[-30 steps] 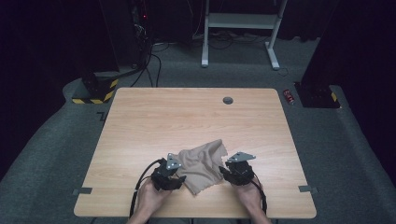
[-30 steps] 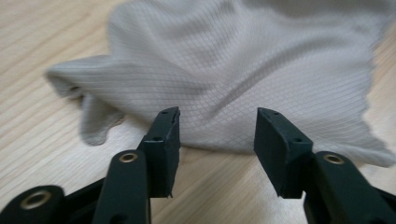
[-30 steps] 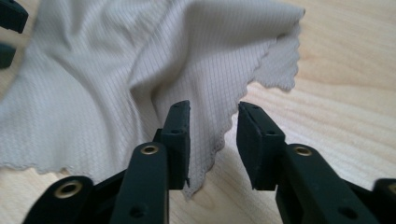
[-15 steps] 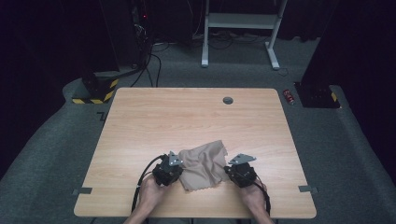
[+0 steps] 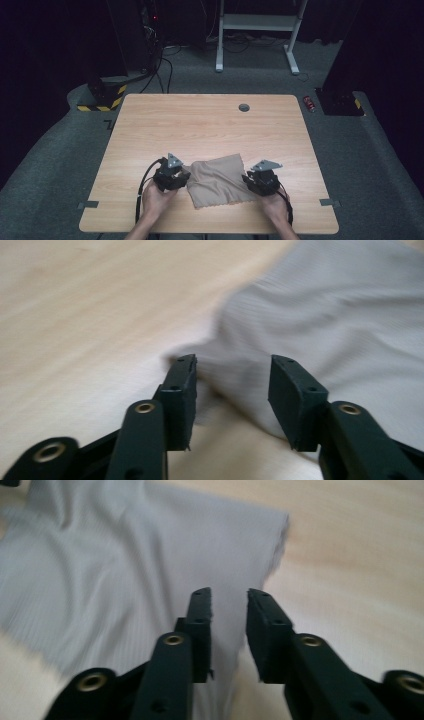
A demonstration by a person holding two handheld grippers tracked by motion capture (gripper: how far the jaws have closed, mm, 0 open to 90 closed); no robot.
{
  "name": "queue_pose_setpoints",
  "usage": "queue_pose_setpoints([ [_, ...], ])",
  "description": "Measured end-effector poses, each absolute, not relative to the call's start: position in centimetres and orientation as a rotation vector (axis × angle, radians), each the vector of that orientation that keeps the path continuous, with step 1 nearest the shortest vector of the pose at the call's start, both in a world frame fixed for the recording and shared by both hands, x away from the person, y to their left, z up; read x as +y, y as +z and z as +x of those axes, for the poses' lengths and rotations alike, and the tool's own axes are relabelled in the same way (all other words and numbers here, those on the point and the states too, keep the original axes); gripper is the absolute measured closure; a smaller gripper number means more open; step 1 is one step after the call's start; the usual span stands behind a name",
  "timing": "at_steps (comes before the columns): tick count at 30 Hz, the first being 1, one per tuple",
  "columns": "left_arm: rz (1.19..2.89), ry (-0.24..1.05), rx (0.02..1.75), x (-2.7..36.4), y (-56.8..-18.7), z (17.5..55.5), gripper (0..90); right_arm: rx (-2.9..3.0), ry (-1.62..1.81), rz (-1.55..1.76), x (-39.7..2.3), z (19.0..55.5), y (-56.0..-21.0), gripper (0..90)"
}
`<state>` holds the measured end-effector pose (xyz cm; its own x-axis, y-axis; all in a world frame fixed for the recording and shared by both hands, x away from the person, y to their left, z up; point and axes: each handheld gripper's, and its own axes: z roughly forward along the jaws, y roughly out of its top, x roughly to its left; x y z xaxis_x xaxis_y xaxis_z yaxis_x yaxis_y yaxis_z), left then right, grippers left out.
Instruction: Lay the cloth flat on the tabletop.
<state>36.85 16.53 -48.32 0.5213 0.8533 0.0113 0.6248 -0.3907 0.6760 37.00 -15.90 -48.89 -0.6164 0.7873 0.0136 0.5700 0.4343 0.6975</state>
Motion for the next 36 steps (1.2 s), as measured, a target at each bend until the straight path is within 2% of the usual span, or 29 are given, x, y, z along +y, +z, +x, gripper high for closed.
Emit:
queue_pose_setpoints([
  [2, 2.132, 0.479, 1.216, 16.9, -48.2, 37.4, 50.7, 2.372, 0.964, 1.175, -15.5, 37.7, -48.9, 66.2],
  [3, 2.117, 0.465, 1.240, 17.2, -48.2, 38.0, 49.3, 2.360, 0.960, 1.192, -14.6, 39.7, -48.9, 64.5],
  [4, 2.113, 0.445, 1.267, 17.5, -48.2, 38.6, 48.4, 2.360, 0.960, 1.192, -14.6, 39.7, -48.9, 64.5],
  [7, 2.131, 0.394, 1.315, 17.7, -48.5, 40.3, 45.6, 2.338, 0.979, 1.273, -13.5, 43.3, -48.6, 60.7],
  [15, 2.180, 0.354, 1.327, 16.5, -49.4, 41.5, 44.4, 2.351, 0.894, 1.356, -12.7, 46.2, -49.4, 57.4],
  [17, 2.205, 0.337, 1.336, 16.3, -49.9, 41.6, 45.2, 2.388, 0.845, 1.379, -12.6, 46.6, -50.3, 63.2],
  [18, 2.213, 0.333, 1.338, 16.2, -50.0, 41.6, 45.2, 2.388, 0.845, 1.379, -12.6, 46.6, -50.3, 63.2],
  [19, 2.236, 0.356, 1.325, 16.0, -50.1, 41.6, 46.2, 2.409, 0.838, 1.357, -12.4, 46.5, -50.4, 73.5],
  [20, 2.236, 0.356, 1.325, 16.0, -50.1, 41.6, 47.2, 2.409, 0.838, 1.357, -12.4, 46.5, -50.4, 73.5],
  [21, 2.237, 0.360, 1.319, 16.0, -50.1, 41.6, 47.2, 2.423, 0.837, 1.346, -12.4, 46.5, -50.4, 78.1],
  [22, 2.241, 0.363, 1.311, 16.0, -50.1, 41.6, 50.1, 2.434, 0.830, 1.329, -12.3, 46.5, -50.4, 83.9],
  [23, 2.244, 0.348, 1.290, 15.8, -50.1, 41.5, 61.9, 2.448, 0.829, 1.312, -12.2, 46.5, -50.4, 88.5],
  [26, 2.265, 0.317, 1.257, 15.6, -50.0, 41.4, 81.2, 2.446, 0.832, 1.313, -12.2, 46.5, -50.3, 89.1],
  [27, 2.259, 0.313, 1.240, 15.4, -50.1, 41.3, 85.2, 2.439, 0.849, 1.306, -12.3, 46.5, -50.2, 89.3],
  [32, 2.222, 0.332, 1.240, 15.6, -49.5, 41.8, 87.4, 2.408, 0.884, 1.296, -12.6, 46.3, -49.3, 89.4],
  [34, 2.188, 0.376, 1.220, 15.7, -48.2, 42.2, 87.6, 2.384, 0.903, 1.267, -12.7, 46.4, -48.4, 89.4],
  [35, 2.147, 0.446, 1.181, 15.5, -46.2, 42.5, 87.6, 2.354, 0.938, 1.242, -12.7, 46.4, -47.4, 89.4],
  [36, 2.147, 0.446, 1.181, 15.5, -46.2, 42.5, 87.6, 2.354, 0.938, 1.242, -12.7, 46.4, -47.4, 89.4],
])
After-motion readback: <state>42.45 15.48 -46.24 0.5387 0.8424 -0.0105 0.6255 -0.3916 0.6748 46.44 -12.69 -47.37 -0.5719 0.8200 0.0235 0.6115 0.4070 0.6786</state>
